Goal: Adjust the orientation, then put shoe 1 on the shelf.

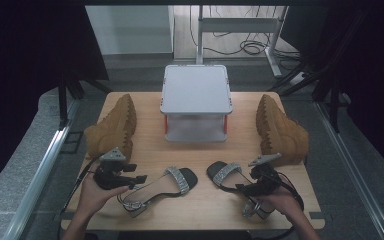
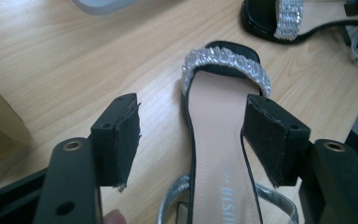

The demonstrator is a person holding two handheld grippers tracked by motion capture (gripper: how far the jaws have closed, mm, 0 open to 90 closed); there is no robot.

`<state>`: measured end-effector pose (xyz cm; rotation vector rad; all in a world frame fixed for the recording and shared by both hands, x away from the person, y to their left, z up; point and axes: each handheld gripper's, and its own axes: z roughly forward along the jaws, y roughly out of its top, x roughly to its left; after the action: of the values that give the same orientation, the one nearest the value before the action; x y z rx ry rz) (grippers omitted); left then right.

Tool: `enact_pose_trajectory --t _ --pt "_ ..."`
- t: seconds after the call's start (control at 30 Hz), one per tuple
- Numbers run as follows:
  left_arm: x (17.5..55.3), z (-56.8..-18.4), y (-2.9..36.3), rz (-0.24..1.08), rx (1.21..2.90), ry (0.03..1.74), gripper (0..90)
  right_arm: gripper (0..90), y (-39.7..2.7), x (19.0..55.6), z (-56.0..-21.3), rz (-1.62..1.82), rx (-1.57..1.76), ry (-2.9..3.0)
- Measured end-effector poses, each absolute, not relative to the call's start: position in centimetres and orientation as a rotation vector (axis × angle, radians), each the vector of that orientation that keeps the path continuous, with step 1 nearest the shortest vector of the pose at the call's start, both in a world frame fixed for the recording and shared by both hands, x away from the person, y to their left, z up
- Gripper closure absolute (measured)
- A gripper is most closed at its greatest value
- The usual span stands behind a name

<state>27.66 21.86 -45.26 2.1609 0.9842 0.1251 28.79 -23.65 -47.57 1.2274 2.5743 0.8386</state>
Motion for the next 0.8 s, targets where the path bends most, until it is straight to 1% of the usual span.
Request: enact_pose_trajectory --t 0.1,0.3,0.6,0.8 --pt "27.6 -45.1 21.6 0.137 2.185 0.977 33.7 26.7 -23.5 28.7 -47.5 0.837 1.218 2.581" --pt "27.6 -45.1 20.4 0.139 2.292 0.952 29.0 26.8 -23.4 28.4 -47.9 0.833 1.197 2.592" --pt "27.5 -46.1 19.2 0.117 2.386 0.945 28.7 26.9 -23.8 28.3 -47.6 0.825 1.187 2.593" --pt "27.7 -47.5 18.0 0.079 2.491 0.928 28.7 26.9 -23.9 28.4 -47.7 0.809 1.194 2.597"
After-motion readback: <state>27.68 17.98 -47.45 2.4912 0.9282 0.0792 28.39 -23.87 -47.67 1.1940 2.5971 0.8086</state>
